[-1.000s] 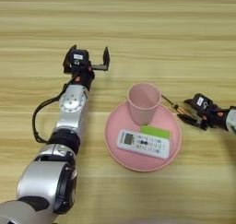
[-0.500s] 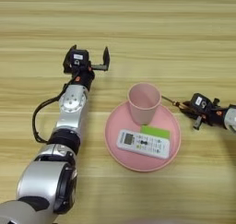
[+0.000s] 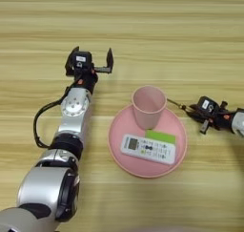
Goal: Move the objects on the table
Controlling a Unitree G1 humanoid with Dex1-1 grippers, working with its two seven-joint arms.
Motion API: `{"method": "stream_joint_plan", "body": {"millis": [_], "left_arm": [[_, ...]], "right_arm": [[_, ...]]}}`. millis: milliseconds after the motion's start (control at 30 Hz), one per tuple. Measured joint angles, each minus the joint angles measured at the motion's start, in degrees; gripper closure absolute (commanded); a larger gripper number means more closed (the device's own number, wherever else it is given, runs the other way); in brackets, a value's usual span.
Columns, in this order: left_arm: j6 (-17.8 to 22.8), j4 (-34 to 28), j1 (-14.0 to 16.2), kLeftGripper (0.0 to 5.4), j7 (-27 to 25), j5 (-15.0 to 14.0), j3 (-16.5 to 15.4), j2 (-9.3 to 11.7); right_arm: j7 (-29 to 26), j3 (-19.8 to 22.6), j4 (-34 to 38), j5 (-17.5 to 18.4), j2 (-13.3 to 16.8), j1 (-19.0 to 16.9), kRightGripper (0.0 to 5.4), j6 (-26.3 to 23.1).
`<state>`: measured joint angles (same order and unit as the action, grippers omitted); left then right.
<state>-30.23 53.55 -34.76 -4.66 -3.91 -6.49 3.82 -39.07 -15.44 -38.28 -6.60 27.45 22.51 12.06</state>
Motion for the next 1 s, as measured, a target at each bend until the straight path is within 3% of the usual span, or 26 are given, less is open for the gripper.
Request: {"method": "stream_joint_plan", "body": {"millis": [433,833,1000], "left_arm": [[-0.11,0.46,-0.03,0.0,0.03,0.01,0.0,0.0],[-0.28,0.89,-0.1,0.0,0.13,0.08,0.02,-0.02],[-0.39,0.98,-0.14,0.0,0.15,0.12,0.01,-0.05]], "right_arm": [[1.32,3.74,1.78,0.75,-0.57,-0.67,4.56,-1.24],[2.84,7.65,12.05,2.79,-0.61,-1.44,4.56,-1.84],[3.08,9.43,20.0,4.82,-0.59,-3.02,4.56,-1.58]]}}
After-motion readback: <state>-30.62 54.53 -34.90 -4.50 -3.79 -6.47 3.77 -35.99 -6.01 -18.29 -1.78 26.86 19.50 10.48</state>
